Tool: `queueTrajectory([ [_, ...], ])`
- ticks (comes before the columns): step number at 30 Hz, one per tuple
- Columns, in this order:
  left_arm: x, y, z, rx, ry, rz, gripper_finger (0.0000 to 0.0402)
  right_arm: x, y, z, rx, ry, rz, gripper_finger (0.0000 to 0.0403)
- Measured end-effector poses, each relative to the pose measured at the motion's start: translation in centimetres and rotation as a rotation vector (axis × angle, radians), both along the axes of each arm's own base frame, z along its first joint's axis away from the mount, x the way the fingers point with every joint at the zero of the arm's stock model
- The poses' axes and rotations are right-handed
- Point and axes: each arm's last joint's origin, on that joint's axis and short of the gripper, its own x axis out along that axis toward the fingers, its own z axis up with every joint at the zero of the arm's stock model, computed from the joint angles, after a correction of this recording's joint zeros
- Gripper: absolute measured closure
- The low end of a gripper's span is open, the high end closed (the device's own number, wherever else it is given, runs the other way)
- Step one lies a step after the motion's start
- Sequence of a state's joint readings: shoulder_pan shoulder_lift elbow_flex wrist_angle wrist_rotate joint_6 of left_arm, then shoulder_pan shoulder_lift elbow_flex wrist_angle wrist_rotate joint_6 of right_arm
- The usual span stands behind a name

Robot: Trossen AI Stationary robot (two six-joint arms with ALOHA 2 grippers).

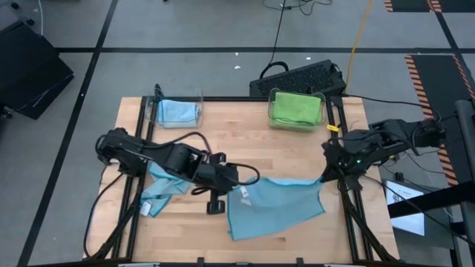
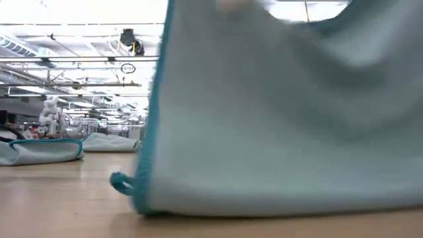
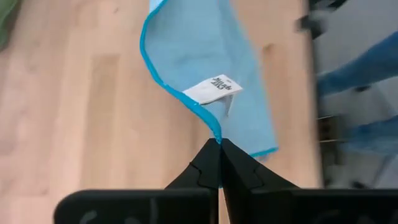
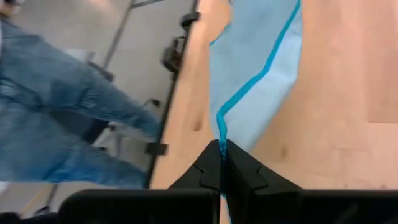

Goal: Sort microfiber towel by color & place in baskets
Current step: Fold the right blue towel

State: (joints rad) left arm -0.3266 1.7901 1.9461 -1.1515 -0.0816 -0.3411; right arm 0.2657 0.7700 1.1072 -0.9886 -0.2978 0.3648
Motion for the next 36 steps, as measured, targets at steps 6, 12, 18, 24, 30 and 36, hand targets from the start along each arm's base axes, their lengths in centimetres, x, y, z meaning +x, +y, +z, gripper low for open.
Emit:
queueTrajectory([
  [6,0.7,2.1,-3.7,0.124,0.089,0.048,0.0398,0.2,-0.8,-2.5,-0.117,0.004,-0.033,0.0403],
  [12,1.3,4.7,-6.4,0.225,0.138,0.101,0.0396,1.2,-1.9,-7.6,-0.330,0.067,-0.110,0.0403],
  [18,2.1,7.5,-9.0,0.272,0.139,0.104,0.0394,2.3,-3.5,-10.9,-0.362,0.140,-0.234,0.0403],
  [24,1.7,10.3,-5.7,0.341,0.076,0.183,0.0397,2.9,-5.4,-7.6,-0.430,0.021,-0.320,0.0403],
  [30,0.4,11.6,-3.7,0.404,0.005,0.295,0.0398,2.7,-6.3,-7.1,-0.420,0.041,-0.417,0.0403],
  [36,0.4,12.6,-5.9,0.394,0.037,0.312,0.0398,3.3,-7.2,-9.1,-0.501,0.030,-0.429,0.0403],
])
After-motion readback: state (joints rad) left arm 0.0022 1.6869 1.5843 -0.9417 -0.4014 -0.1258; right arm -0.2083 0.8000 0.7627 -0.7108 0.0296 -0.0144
